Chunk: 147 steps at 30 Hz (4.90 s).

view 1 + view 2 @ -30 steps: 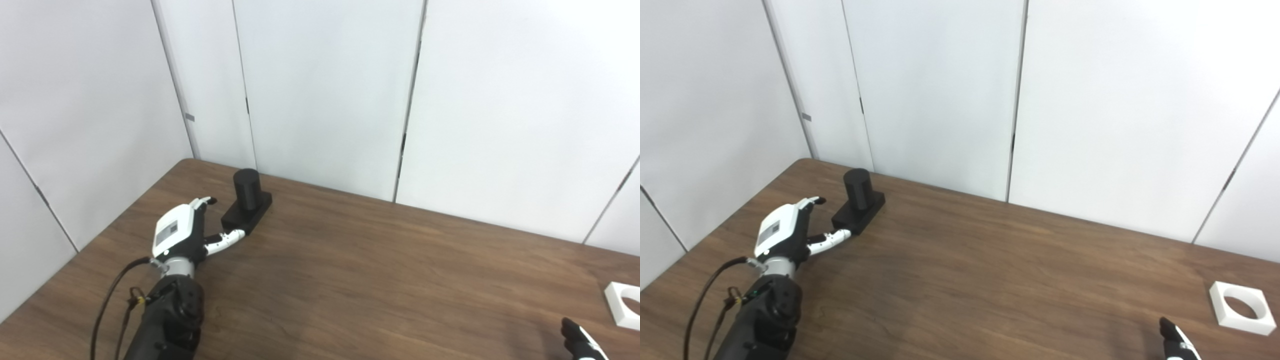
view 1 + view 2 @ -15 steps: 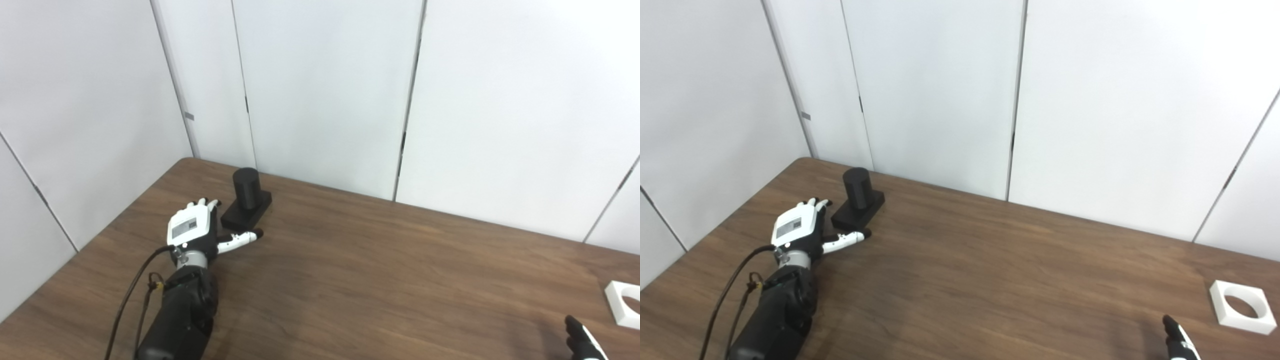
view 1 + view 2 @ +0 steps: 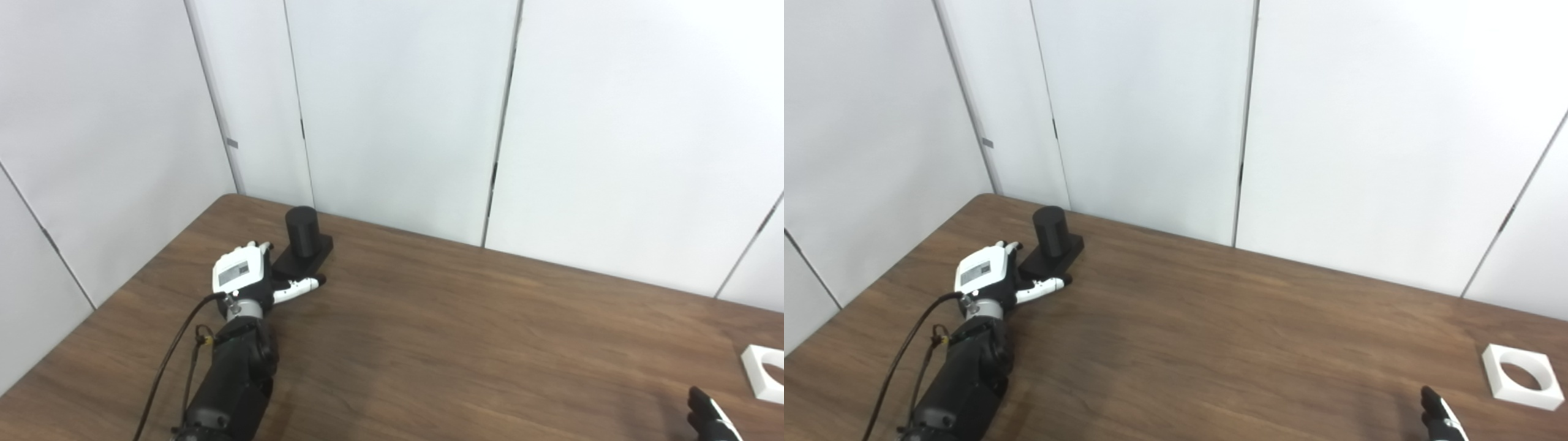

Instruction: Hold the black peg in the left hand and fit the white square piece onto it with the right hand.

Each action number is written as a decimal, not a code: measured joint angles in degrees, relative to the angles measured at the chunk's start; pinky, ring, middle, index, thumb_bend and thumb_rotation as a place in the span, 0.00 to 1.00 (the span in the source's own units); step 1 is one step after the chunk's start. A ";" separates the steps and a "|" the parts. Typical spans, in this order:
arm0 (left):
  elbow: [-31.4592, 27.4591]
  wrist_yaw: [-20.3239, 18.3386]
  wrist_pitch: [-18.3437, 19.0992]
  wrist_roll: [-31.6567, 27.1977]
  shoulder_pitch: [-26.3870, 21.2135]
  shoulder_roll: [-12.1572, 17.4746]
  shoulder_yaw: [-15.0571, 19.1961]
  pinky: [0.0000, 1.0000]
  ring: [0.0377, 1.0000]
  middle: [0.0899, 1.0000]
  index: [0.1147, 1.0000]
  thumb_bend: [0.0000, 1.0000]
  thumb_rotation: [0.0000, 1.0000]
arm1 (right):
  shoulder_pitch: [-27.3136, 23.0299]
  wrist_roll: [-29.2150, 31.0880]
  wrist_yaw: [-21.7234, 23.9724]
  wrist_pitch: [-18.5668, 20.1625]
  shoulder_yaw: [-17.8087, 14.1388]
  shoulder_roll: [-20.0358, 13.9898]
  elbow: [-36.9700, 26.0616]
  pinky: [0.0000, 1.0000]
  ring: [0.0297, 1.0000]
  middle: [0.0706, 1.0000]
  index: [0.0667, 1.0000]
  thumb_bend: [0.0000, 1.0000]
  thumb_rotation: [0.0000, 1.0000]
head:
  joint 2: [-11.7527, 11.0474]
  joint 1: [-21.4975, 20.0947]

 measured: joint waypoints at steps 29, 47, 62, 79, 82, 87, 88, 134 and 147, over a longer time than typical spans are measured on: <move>10.98 8.73 -0.28 3.72 -4.62 0.30 -2.69 0.99 0.84 0.78 0.66 0.75 0.48 | 0.09 2.55 0.38 1.08 -0.19 -0.07 -0.47 1.00 0.99 0.98 0.95 0.42 1.00 | 1.32 -0.26; 4.36 12.80 -1.22 -7.44 -1.88 1.78 -5.16 0.87 0.78 0.65 0.42 0.52 0.05 | 0.09 2.35 0.33 2.30 -0.22 -0.19 -1.09 0.96 0.97 0.97 0.94 0.40 1.00 | 1.76 -0.88; -15.22 7.72 -1.01 -12.17 8.31 2.08 -7.52 0.82 0.78 0.65 0.42 0.51 0.05 | 0.11 0.63 0.32 2.69 0.43 -0.22 -1.55 1.00 0.97 0.96 0.93 0.36 1.00 | 3.51 -5.18; -37.88 -4.14 -11.88 -18.53 23.47 -0.66 -15.82 0.68 0.75 0.70 0.42 0.51 0.04 | 0.12 -1.83 0.39 3.54 1.90 -0.06 -2.72 0.95 0.97 0.96 0.93 0.27 1.00 | 6.50 -11.60; -38.95 -4.56 -13.91 -18.27 25.26 -1.26 -16.61 0.65 0.73 0.68 0.42 0.51 0.04 | 0.11 -1.99 0.61 4.79 2.83 0.08 -3.54 0.94 0.95 0.95 0.92 0.26 1.00 | 7.56 -13.01; -40.33 -3.88 -17.87 -17.20 28.38 -2.04 -17.85 0.66 0.74 0.68 0.42 0.50 0.04 | 0.10 -3.34 0.60 5.67 3.57 0.13 -4.27 0.91 0.93 0.94 0.91 0.29 1.00 | 8.70 -14.24; -40.74 -3.87 -18.78 -17.00 29.08 -2.14 -18.21 0.66 0.74 0.68 0.42 0.50 0.04 | 0.11 -3.55 0.60 5.99 3.63 0.15 -4.62 0.91 0.93 0.94 0.91 0.29 1.00 | 8.88 -14.41; -35.90 -7.65 -33.36 -12.10 28.56 0.02 -24.14 0.79 0.77 0.70 0.42 0.52 0.04 | 0.24 -5.17 0.57 13.32 4.97 0.45 -10.08 0.89 0.92 0.92 0.89 0.41 1.00 | 16.52 -20.12; -36.01 -6.86 -34.82 -9.91 28.96 0.15 -24.12 0.78 0.74 0.67 0.42 0.52 0.05 | 0.22 -11.77 2.06 13.06 5.04 -0.31 -16.98 0.82 0.87 0.89 0.86 0.62 0.43 | 14.95 -30.74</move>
